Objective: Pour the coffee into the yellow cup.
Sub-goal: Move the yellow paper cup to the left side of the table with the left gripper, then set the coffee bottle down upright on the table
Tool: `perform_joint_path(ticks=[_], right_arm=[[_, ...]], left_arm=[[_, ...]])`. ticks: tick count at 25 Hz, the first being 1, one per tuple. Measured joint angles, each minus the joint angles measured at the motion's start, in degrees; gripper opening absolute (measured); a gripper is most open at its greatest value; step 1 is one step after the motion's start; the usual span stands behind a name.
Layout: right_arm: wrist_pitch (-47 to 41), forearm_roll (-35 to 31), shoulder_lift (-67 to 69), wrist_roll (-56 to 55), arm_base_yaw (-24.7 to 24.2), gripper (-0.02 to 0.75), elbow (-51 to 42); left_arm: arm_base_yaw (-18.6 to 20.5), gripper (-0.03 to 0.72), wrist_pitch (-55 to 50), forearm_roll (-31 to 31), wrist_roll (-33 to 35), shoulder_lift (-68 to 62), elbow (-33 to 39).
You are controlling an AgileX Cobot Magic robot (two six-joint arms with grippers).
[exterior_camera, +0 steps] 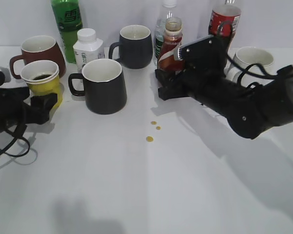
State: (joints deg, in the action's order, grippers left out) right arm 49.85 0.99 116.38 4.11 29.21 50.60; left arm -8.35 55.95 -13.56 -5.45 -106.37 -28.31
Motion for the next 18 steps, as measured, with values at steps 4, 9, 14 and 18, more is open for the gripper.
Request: perform_joint_path(ticks=[4,9,14,18], right_arm=[[2.4,0.3,2.8,-3.0,0.0,0.51,0.4],[2.8,2.0,3.7,-6.3,0.0,0.51,0.4],[2.5,4.2,3.8,-6.9,0.0,0.525,0.4],[0.5,4.2,3.8,-6.9,0.0,0.602,0.5]], left_arm=[[0.0,0.608,-1.1,0.3,0.0,2.1,2.3],[0.0,0.604,-1.4,0.3,0.0,5.5,6.0],[0.0,0.599,-6.6,0.3,-0.6,10.8,8.8],[0.0,0.589,-16.4,0.3,-4.2,16.0,9.0]])
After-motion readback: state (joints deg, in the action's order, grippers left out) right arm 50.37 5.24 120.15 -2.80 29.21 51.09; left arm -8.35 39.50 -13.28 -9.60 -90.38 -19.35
